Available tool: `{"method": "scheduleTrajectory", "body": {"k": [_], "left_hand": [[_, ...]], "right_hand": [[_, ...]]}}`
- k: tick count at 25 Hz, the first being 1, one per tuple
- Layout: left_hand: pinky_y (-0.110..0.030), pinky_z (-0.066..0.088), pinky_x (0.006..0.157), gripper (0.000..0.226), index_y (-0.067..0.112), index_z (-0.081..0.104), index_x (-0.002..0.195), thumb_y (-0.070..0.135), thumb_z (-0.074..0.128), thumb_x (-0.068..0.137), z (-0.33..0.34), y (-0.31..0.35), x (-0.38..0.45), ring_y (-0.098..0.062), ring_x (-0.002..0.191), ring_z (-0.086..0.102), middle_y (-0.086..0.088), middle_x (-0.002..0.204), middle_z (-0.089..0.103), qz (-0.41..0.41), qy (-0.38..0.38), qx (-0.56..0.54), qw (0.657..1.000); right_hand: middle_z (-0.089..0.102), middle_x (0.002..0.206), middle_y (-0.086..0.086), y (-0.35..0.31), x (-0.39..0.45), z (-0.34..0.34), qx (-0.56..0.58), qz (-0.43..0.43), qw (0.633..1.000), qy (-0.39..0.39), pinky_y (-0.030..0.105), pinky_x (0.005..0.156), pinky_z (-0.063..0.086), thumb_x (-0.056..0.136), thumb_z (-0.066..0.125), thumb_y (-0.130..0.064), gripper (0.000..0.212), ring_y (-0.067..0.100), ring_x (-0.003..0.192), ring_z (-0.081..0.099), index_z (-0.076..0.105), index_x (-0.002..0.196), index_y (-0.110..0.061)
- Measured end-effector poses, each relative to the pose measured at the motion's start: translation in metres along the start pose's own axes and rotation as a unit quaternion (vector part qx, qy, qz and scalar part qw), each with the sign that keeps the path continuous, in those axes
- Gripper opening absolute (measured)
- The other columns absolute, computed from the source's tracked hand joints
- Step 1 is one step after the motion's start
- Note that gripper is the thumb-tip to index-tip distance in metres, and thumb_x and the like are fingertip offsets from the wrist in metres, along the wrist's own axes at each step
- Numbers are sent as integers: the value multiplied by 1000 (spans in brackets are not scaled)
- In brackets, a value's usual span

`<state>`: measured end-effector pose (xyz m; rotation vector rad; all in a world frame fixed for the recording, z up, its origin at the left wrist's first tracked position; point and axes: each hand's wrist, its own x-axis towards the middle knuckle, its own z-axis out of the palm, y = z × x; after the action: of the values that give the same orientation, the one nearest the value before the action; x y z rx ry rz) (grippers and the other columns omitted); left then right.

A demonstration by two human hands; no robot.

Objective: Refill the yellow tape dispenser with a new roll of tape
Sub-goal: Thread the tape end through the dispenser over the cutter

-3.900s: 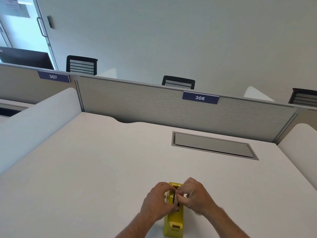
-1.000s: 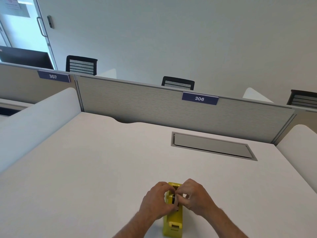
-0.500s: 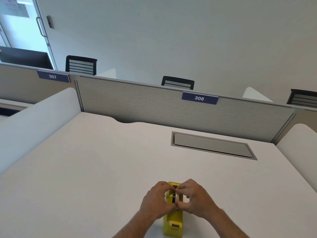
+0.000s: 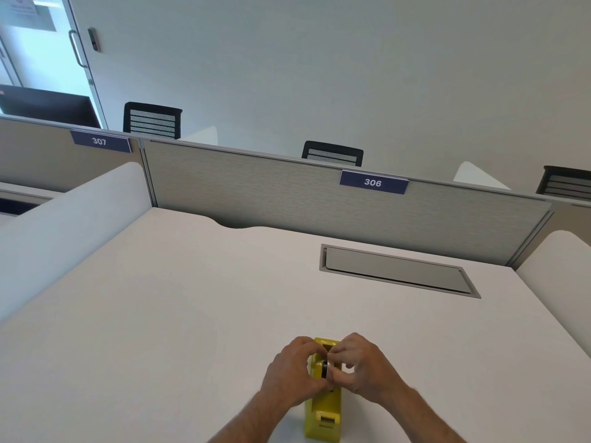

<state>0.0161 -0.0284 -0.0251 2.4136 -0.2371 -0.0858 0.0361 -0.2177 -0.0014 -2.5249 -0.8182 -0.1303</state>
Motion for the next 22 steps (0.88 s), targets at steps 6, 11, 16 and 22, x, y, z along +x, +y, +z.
{"method": "scheduleTrajectory", "body": {"k": [6,11,16,22], "left_hand": [[-28,54,88,60,44,60,113,65,77,59,-1,-2,0,-1,99,52,24,129,50,3,0,-4,1000],[-28,55,90,57,44,60,114,65,75,63,0,-1,0,-2,102,54,24,130,50,6,3,-1,1000],[-31,55,91,56,43,60,113,66,73,63,0,-1,-1,-2,105,54,23,129,50,7,7,-6,1000],[-30,54,92,58,41,61,115,60,79,63,-1,0,0,-4,105,53,21,129,51,3,0,-10,1000]], "right_hand": [[74,86,-19,3,4,-1,6,6,1000,-1,23,67,53,85,65,-35,14,5,87,55,76,89,-28],[69,91,-22,1,-2,3,0,25,1000,-3,21,66,54,72,70,-45,27,1,93,51,71,97,-33],[72,87,-20,-1,0,2,4,6,1000,2,21,67,50,79,68,-40,18,2,90,50,76,91,-29],[75,88,-19,0,1,0,20,7,1000,14,18,67,49,82,65,-39,19,3,90,53,78,92,-29]]}}
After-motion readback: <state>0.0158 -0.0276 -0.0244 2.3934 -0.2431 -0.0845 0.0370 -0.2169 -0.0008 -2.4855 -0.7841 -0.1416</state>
